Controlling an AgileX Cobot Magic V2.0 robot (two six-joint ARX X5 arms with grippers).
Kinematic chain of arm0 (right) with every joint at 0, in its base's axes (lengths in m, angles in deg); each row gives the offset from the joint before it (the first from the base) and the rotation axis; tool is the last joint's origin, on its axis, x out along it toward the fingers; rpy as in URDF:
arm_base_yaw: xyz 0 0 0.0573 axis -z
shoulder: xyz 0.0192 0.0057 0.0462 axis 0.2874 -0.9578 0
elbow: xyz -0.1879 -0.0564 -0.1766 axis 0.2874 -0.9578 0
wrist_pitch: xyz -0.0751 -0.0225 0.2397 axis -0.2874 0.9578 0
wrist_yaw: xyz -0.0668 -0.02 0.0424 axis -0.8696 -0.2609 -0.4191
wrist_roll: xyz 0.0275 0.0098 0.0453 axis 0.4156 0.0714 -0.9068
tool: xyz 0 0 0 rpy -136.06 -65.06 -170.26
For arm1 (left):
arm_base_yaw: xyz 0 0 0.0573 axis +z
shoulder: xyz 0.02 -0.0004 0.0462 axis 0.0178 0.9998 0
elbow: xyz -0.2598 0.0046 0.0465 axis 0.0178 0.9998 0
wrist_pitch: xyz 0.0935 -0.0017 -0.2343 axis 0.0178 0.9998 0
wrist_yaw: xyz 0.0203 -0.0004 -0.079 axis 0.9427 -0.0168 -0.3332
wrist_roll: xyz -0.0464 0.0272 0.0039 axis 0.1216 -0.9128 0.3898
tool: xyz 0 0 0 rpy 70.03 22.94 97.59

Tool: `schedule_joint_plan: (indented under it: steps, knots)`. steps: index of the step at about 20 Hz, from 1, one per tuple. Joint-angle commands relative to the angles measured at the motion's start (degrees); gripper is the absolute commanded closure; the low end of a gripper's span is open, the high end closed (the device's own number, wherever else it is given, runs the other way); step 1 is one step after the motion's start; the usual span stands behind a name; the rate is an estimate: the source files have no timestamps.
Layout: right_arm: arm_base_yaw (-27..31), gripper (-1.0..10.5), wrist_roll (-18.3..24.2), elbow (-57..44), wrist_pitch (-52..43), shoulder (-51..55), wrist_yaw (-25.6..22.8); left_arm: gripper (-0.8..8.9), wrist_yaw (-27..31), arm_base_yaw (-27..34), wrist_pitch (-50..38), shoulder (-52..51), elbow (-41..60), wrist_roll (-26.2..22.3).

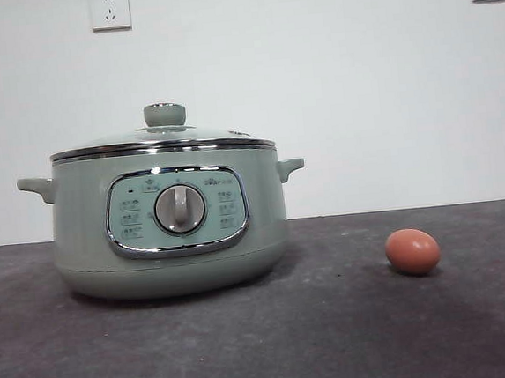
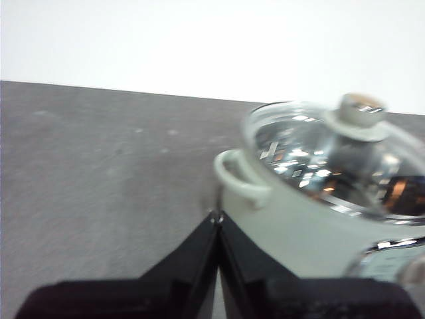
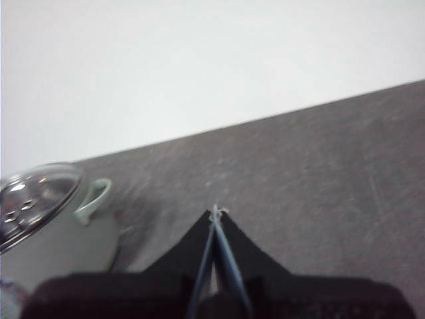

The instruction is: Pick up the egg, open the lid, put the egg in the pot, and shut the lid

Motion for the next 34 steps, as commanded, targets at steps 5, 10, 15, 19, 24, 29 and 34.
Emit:
schedule_joint_plan:
  steps: [5, 10, 15, 19, 24, 29, 34]
  knots:
    - [0.0, 9.6, 5.9, 14.6, 11.3, -10.5, 6.6, 8.2, -7.1, 0.1, 6.7, 6.5, -11.8, 0.0]
    - [0.0, 9.6, 12.1, 26.4, 22.6, -17.6, 11.4, 8.2, -12.0, 0.1, 15.0, 11.7, -21.0, -2.4]
    - [0.0, 9.6, 17.8, 35.8, 33.7, -23.1, 12.5, 8.2, -14.2, 0.1, 23.8, 16.0, -29.2, -6.8]
    - [0.0, 9.6, 20.5, 40.4, 39.9, -25.9, 12.5, 8.2, -14.2, 0.0, 28.2, 18.5, -34.0, -8.6]
    - [0.0, 9.6, 21.2, 41.6, 41.6, -27.0, 12.5, 8.19, -14.2, -0.9, 29.6, 20.0, -36.4, -8.9]
    - [0.0, 9.4, 20.5, 41.6, 41.6, -27.0, 12.5, 8.09, -14.2, -1.5, 29.7, 20.9, -36.4, -8.9]
    - [0.0, 3.9, 18.2, 41.6, 41.7, -27.0, 12.5, 1.87, -16.3, -1.6, 29.6, 21.4, -36.4, -8.8]
